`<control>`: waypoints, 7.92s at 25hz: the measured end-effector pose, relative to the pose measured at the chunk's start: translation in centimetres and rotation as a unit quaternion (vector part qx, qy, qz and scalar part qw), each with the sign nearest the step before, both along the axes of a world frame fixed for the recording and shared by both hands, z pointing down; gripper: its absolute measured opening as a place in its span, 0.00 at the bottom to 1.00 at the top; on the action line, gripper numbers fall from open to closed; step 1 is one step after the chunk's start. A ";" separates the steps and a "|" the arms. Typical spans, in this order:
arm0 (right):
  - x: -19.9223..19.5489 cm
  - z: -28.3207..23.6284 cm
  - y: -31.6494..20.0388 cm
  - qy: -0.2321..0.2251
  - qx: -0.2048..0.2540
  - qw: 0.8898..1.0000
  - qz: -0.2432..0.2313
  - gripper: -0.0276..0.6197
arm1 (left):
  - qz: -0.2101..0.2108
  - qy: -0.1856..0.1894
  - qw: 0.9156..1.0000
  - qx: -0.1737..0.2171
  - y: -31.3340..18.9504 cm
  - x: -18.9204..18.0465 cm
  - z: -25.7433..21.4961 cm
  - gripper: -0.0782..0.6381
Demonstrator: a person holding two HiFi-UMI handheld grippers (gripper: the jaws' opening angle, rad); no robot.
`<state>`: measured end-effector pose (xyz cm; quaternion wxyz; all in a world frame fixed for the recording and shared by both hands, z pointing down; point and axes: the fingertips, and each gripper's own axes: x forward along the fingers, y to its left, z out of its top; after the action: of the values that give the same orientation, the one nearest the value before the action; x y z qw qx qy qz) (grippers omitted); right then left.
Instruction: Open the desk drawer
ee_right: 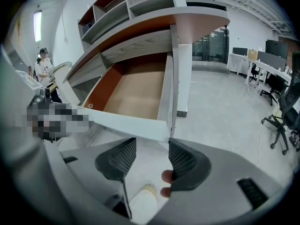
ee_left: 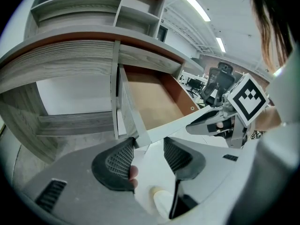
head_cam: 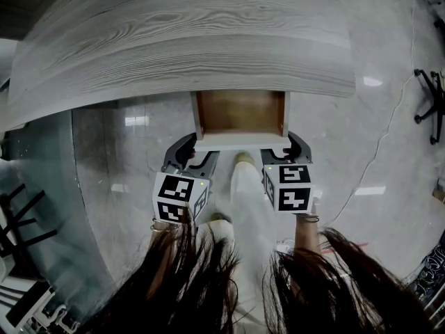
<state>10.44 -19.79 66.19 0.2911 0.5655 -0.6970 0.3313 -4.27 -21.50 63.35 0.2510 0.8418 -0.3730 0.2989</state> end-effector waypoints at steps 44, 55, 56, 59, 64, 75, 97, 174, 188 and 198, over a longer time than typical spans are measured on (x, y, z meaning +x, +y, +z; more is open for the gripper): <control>-0.1 -1.9 3.2 0.000 -0.001 0.999 0.040 0.37 | -0.004 0.000 1.000 0.002 1.7 -1.0 -1.2 0.37; -2.0 -7.8 5.9 0.003 0.027 0.998 0.050 0.34 | -0.006 0.012 1.000 0.008 5.6 -1.3 -6.0 0.37; -2.3 -8.5 6.2 0.002 0.031 0.998 0.053 0.33 | -0.010 0.014 1.000 0.010 6.0 -1.5 -6.7 0.37; -3.2 -10.7 7.2 0.001 0.044 0.997 0.062 0.31 | -0.023 0.023 0.999 0.016 7.2 -2.3 -8.9 0.37; -4.7 -14.4 9.3 -0.001 0.063 0.996 0.069 0.30 | -0.031 0.028 0.999 0.028 9.8 -3.4 -12.2 0.37; -8.0 -21.8 13.5 -0.005 0.111 0.990 0.082 0.29 | -0.033 0.047 0.996 0.062 14.7 -5.6 -19.1 0.36; -12.4 -32.7 18.3 0.017 0.194 0.981 0.020 0.22 | -0.020 0.036 0.989 0.142 21.2 -7.4 -30.3 0.31; -2.7 -38.8 40.4 0.008 0.261 0.965 -0.013 0.08 | -0.065 0.079 0.968 0.228 42.2 2.3 -38.8 0.16; -3.9 -36.9 42.5 -0.001 0.248 0.969 0.000 0.08 | -0.073 0.058 0.971 0.222 44.7 0.0 -37.6 0.16; -4.4 -35.6 39.4 0.003 0.233 0.972 0.008 0.08 | -0.066 0.059 0.973 0.215 41.9 -1.1 -36.6 0.16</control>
<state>6.02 19.63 30.60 0.1507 0.6241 -0.7498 0.1602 -5.38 20.40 26.71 0.1046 0.8660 -0.4675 0.1438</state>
